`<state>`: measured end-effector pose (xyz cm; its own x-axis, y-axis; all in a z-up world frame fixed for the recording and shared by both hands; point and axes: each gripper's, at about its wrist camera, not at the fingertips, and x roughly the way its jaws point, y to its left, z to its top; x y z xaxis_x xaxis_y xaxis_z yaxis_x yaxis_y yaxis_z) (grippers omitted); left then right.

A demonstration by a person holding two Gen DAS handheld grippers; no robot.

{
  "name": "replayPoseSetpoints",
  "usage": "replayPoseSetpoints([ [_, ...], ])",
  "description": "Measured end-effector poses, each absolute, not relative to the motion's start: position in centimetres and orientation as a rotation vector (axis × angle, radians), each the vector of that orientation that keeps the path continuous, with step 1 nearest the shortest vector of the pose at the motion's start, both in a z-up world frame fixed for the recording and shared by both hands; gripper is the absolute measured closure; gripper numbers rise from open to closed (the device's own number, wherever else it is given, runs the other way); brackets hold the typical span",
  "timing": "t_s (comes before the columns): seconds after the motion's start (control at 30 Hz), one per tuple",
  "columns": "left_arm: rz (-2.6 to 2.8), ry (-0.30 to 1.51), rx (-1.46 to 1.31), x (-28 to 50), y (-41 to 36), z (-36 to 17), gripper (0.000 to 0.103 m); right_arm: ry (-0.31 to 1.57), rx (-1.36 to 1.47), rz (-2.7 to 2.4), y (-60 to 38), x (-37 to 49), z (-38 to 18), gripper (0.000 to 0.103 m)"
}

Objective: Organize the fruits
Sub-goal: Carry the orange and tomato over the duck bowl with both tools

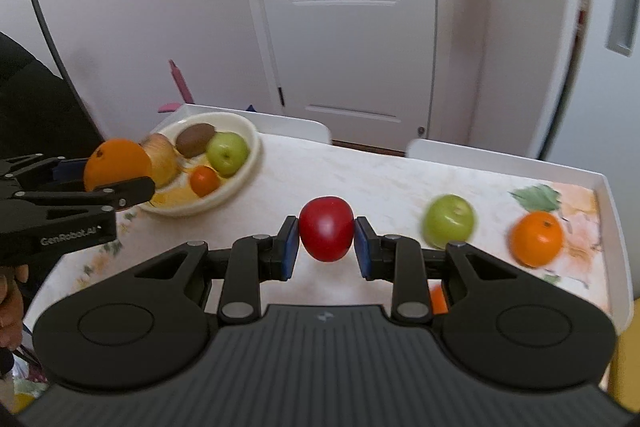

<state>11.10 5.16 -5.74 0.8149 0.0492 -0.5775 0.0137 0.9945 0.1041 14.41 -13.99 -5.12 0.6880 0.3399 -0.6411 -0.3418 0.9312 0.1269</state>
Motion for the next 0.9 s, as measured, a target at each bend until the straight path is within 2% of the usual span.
replayPoseSetpoints([
  [0.4, -0.035, 0.639, 0.182, 14.2, 10.7, -7.6, 0.037, 0.740, -0.002, 0.378, -5.5, 17.4, -5.7, 0.059],
  [0.9, -0.148, 0.675, 0.290, 17.5, 11.5, -12.4, 0.036, 0.786, -0.003, 0.292, -1.6, 19.4, -7.5, 0.059],
])
